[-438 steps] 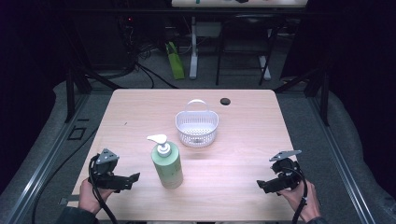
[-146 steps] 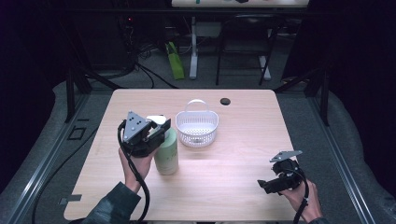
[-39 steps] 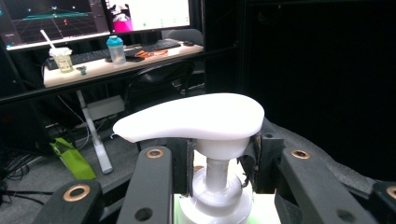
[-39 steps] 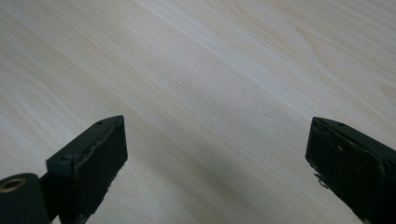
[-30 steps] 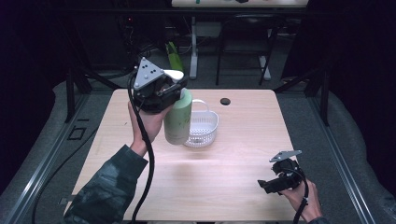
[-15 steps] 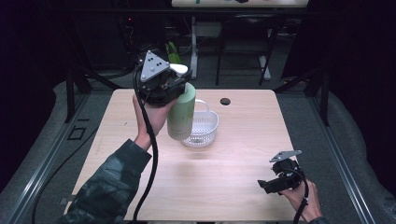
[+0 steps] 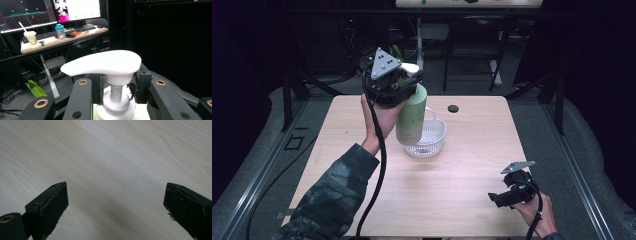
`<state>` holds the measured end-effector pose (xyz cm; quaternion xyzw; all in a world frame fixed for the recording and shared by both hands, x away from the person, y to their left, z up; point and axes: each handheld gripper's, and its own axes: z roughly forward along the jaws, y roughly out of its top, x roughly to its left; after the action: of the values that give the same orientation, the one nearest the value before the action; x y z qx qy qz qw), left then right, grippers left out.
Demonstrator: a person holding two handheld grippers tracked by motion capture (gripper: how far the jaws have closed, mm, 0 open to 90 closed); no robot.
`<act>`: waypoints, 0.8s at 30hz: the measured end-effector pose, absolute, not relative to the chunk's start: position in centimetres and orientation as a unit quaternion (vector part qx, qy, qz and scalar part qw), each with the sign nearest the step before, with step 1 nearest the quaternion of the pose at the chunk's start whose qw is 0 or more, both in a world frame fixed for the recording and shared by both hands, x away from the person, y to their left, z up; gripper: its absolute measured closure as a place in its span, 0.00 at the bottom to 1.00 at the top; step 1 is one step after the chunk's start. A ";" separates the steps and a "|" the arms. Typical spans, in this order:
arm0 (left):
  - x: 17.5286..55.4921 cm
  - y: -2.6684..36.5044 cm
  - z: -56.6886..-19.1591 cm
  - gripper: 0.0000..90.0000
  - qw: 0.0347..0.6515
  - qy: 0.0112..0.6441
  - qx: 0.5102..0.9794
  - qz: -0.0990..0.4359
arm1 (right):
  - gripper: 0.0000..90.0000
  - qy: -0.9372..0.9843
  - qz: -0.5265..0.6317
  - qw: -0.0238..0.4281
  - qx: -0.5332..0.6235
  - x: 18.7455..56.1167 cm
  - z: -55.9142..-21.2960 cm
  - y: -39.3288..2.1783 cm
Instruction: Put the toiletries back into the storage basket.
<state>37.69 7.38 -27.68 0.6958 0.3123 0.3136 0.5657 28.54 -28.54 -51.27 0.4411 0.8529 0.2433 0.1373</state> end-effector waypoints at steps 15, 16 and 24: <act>39.2 6.5 -27.5 0.75 0.568 0.315 0.694 0.311 | 0.06 0.852 0.246 0.134 0.443 28.5 -51.3 -28.5; 39.3 6.4 -27.5 0.75 0.568 0.316 0.694 0.310 | 0.06 0.852 0.246 0.134 0.443 28.5 -51.3 -28.5; 39.9 5.9 -27.6 0.75 0.570 0.318 0.694 0.304 | 0.06 0.852 0.245 0.134 0.443 28.5 -51.3 -28.5</act>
<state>39.90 5.89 -27.57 0.6939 0.3178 0.3037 0.5703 28.51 -28.52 -51.26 0.4432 0.8518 0.2453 0.1338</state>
